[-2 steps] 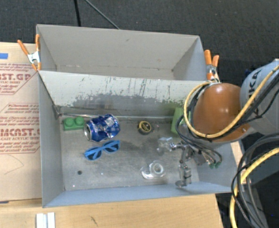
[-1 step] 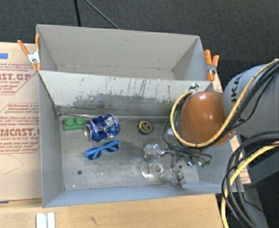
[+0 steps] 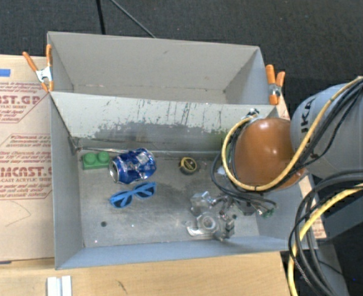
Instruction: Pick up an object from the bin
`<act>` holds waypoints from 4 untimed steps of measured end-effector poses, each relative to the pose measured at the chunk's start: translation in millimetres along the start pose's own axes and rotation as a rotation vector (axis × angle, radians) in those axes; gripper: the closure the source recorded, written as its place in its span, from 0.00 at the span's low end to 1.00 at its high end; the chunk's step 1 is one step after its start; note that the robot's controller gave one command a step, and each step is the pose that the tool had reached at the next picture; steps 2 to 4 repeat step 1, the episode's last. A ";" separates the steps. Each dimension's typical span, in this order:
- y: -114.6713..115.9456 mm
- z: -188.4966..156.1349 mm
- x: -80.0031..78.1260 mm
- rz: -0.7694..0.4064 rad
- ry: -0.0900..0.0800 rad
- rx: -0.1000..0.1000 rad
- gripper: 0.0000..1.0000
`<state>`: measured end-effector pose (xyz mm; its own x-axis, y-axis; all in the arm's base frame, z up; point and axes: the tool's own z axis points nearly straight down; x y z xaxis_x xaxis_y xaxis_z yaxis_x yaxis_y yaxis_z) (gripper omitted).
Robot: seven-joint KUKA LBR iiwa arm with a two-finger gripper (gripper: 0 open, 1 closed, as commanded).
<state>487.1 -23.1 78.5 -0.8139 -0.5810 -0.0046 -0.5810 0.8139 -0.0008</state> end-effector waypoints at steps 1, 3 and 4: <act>-34.4 -132.6 -3.5 -0.029 -0.003 0.005 1.00; -34.4 -132.6 -3.5 -0.029 -0.003 0.005 1.00; -34.4 -132.6 -3.5 -0.029 -0.003 0.005 1.00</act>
Offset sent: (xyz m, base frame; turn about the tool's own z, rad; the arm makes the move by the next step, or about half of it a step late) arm 0.0200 -0.0260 0.1285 -0.0317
